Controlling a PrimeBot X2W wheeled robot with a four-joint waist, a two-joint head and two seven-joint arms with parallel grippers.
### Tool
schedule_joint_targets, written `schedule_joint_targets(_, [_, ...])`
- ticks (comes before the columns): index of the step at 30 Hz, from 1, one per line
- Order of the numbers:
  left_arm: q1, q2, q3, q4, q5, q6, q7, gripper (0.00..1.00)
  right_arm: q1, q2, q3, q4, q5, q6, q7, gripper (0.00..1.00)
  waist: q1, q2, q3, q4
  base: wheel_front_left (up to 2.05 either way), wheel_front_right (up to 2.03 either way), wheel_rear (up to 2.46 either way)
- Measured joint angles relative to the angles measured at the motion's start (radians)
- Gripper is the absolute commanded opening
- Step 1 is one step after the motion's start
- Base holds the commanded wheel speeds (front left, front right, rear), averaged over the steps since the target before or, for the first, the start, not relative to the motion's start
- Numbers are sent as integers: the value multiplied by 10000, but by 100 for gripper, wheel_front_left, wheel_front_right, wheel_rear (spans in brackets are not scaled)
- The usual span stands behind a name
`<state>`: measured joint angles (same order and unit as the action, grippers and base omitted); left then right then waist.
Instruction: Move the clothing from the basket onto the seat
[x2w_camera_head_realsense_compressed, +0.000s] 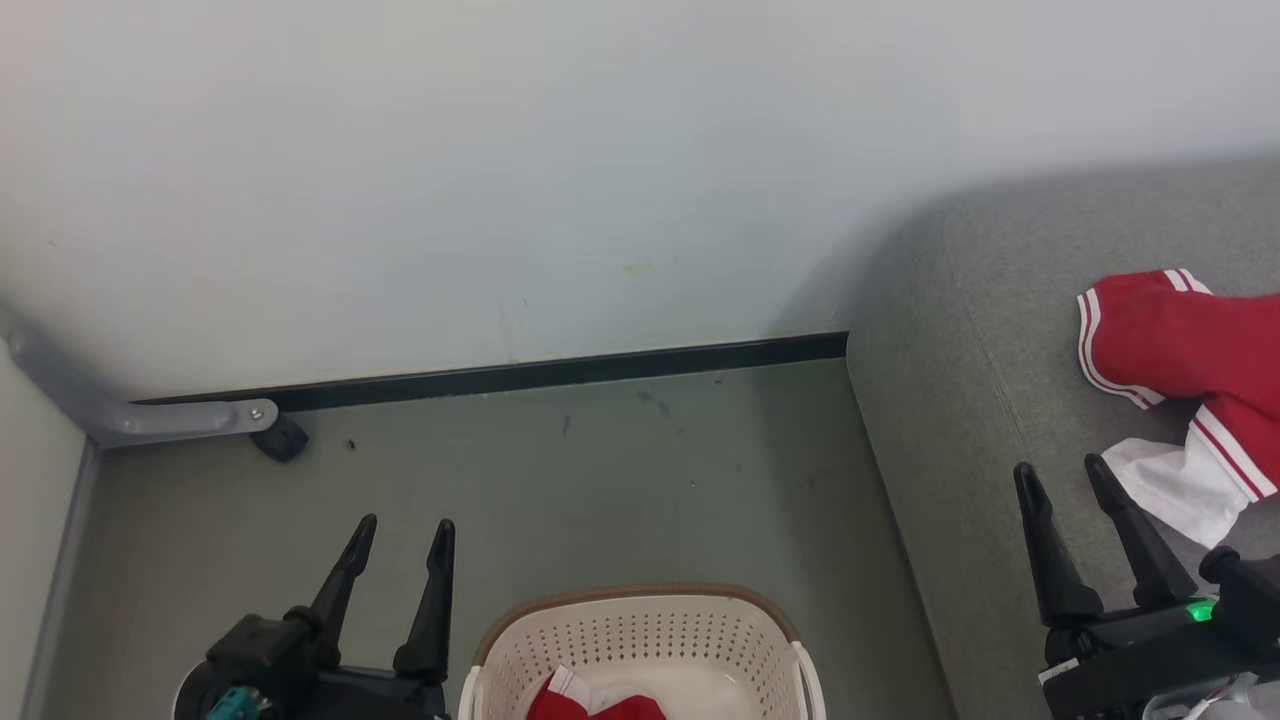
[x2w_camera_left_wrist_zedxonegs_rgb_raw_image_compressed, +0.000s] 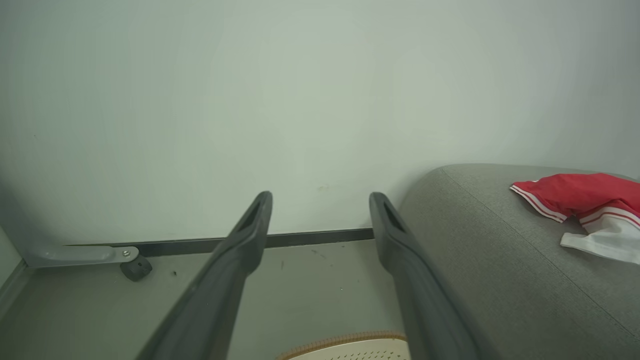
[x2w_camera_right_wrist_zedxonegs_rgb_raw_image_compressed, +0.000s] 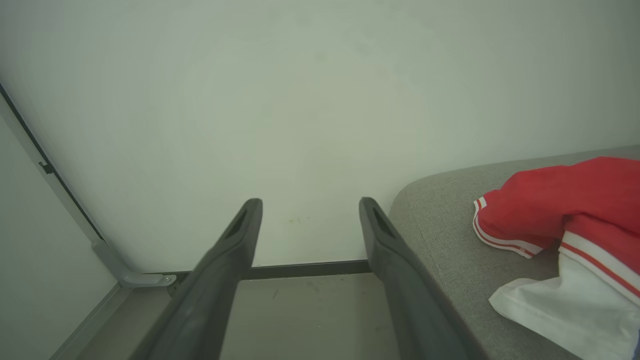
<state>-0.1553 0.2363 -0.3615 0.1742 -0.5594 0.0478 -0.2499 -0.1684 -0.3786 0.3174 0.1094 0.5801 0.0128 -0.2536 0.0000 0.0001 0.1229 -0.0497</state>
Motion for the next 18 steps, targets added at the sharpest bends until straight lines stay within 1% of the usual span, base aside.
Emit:
schedule_joint_targets(10, [-616, -8, -458, 675, 180, -405, 6, 100, -229, 184, -322, -102, -186, 232, 0, 100, 1, 0, 780, -299, 0, 0, 0])
schedule_joint_targets(18, [-1119, -10, -646, 1271, 261, -581, 148, 100, -624, 249, -454, -192, -313, 403, -2, 100, 1, 0, 1425, -570, 0, 0, 0])
